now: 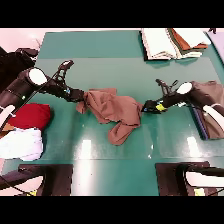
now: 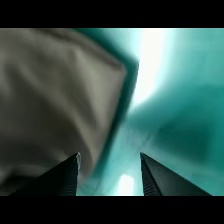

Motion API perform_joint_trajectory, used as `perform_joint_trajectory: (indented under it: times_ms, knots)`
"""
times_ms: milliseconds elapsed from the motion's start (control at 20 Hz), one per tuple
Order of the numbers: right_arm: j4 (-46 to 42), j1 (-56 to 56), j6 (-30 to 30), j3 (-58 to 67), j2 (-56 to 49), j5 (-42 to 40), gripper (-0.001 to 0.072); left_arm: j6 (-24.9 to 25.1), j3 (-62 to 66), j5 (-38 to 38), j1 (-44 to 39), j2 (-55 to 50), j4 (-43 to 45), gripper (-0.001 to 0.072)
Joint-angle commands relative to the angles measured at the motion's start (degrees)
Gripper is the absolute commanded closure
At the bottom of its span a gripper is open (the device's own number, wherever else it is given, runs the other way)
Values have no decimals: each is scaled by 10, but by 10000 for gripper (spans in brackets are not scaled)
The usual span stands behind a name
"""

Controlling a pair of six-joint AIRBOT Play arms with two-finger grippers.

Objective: Fold the shirts.

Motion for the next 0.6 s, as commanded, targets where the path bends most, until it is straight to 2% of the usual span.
perform_joint_trajectory:
  times_ms: [0, 150, 300, 550]
  knots:
    - [15, 37, -1, 35, -62, -37, 346, 0, 1, 1, 0, 0, 0, 680]
    - [11, 46, -15, 75, -79, -43, 695, 0, 1, 1, 0, 0, 0, 680]
    - [10, 35, -39, 120, -38, -36, 694, -2, 26, 2, 0, 28, 23, 681]
    - [11, -40, -57, 263, 139, 29, 694, -16, 186, -15, 0, 162, 96, 680]
